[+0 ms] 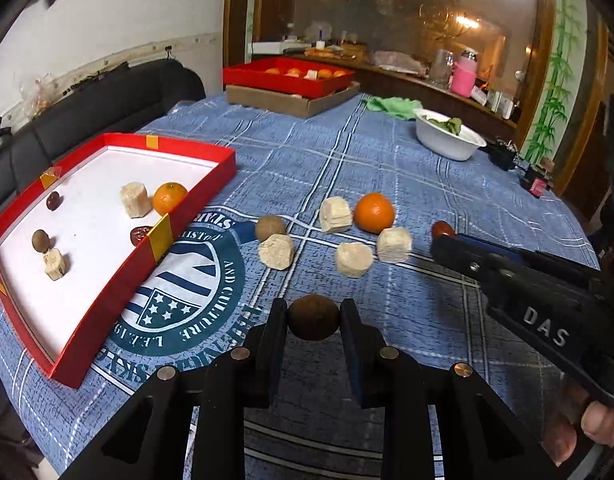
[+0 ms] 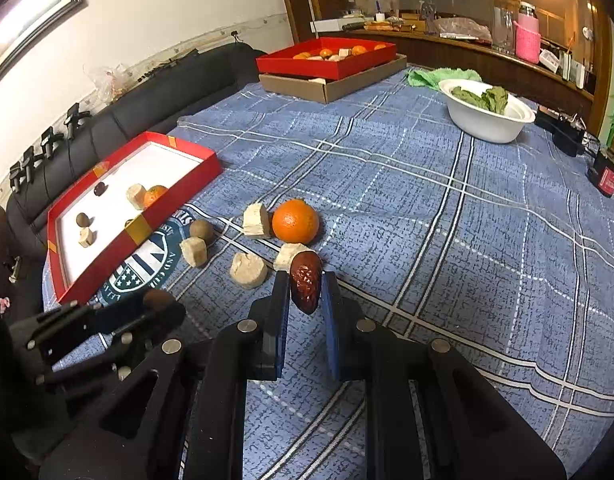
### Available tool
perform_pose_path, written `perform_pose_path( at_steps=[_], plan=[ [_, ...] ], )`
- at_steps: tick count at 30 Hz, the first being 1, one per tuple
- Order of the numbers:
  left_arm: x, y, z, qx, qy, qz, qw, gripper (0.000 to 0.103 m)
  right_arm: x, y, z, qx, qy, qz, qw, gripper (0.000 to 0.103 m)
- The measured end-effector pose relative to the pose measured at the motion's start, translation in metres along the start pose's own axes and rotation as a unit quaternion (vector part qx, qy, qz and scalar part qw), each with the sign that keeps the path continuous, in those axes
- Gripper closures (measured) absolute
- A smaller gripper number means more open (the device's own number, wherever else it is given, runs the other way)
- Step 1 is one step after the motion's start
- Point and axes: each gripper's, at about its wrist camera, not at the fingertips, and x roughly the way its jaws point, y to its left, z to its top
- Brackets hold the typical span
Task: Organize fruits
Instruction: 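Lift the red date with the right tool while the left tool lifts the brown nut, then carry the date and nut over the red tray and open both tools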
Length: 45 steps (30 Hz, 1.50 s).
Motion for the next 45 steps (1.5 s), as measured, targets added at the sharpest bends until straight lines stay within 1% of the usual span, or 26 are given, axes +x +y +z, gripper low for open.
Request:
perform_pose_path(
  at_steps=[4, 9, 14, 29, 40, 45],
  plan=[
    [-0.005, -0.003, -0.003, 0.001, -0.010, 0.003, 0.9999, 0.077, -0.005, 0.003, 0.001, -0.004, -0.010, 0.004, 1.000, 0.088],
    [-0.005, -0.003, -0.006, -0.004, -0.007, 0.009, 0.9999, 0.077, -0.011, 0.009, 0.000, -0.013, -0.022, 0.009, 1.000, 0.088],
    [-0.003, -0.003, -0.011, -0.005, -0.003, 0.014, 0.9999, 0.077, -0.009, 0.013, -0.002, -0.021, -0.015, 0.004, 1.000, 0.088],
    [-0.003, 0.001, -0.012, -0.018, -0.004, 0.029, 0.9994, 0.077, -0.012, 0.015, -0.002, -0.029, -0.021, -0.002, 0.999, 0.088],
    [-0.008, 0.006, -0.012, -0.021, -0.011, 0.057, 0.9981, 0.077, -0.011, 0.018, -0.003, -0.039, -0.020, -0.005, 0.999, 0.088],
    [-0.012, 0.014, -0.012, -0.029, -0.013, 0.063, 0.9975, 0.077, -0.010, 0.018, -0.003, -0.041, -0.019, -0.006, 0.999, 0.088]
  ],
)
